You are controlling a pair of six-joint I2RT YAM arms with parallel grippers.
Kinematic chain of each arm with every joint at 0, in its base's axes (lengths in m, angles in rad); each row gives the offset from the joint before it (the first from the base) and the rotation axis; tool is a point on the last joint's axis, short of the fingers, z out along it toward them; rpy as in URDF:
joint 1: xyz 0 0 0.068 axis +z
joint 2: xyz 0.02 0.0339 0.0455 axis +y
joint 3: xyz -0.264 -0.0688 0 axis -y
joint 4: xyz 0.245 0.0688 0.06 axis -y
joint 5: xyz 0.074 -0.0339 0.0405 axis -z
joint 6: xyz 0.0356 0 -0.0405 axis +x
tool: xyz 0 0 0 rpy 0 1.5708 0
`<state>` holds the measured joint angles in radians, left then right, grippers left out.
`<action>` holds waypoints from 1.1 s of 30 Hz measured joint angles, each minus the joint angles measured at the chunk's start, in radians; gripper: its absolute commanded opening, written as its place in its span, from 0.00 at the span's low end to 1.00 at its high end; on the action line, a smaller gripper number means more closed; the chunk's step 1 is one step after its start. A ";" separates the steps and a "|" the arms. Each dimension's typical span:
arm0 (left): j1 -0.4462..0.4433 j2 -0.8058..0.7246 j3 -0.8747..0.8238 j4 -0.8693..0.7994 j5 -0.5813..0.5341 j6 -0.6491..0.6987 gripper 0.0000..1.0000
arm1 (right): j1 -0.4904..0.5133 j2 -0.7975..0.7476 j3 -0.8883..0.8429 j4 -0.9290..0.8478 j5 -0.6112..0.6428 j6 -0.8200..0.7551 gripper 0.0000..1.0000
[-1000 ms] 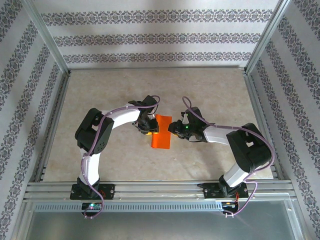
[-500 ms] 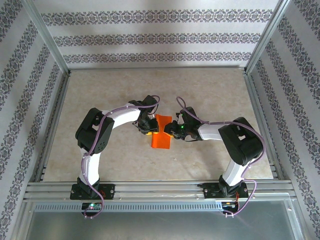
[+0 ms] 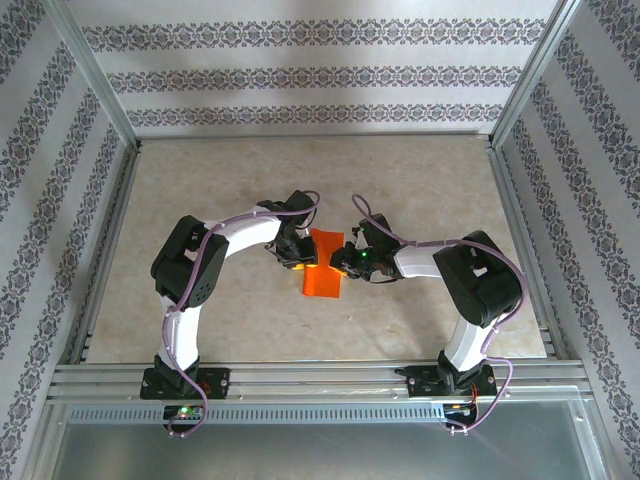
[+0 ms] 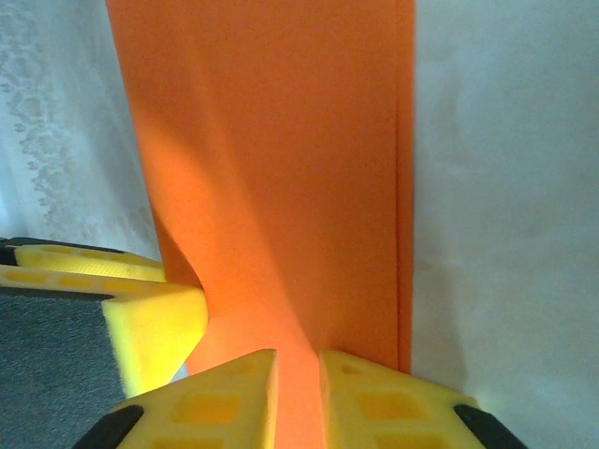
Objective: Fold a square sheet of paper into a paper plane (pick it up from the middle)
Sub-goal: Hold the square sheet of paper at the center of the table.
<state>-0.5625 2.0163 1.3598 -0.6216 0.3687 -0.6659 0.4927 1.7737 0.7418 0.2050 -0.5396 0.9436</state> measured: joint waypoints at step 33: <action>0.014 -0.069 -0.042 0.058 0.017 -0.019 0.57 | -0.016 0.036 0.079 -0.148 -0.027 -0.068 0.17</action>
<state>-0.5484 1.9476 1.3178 -0.5640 0.3855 -0.6846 0.4763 1.8099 0.8204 0.0570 -0.5671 0.8761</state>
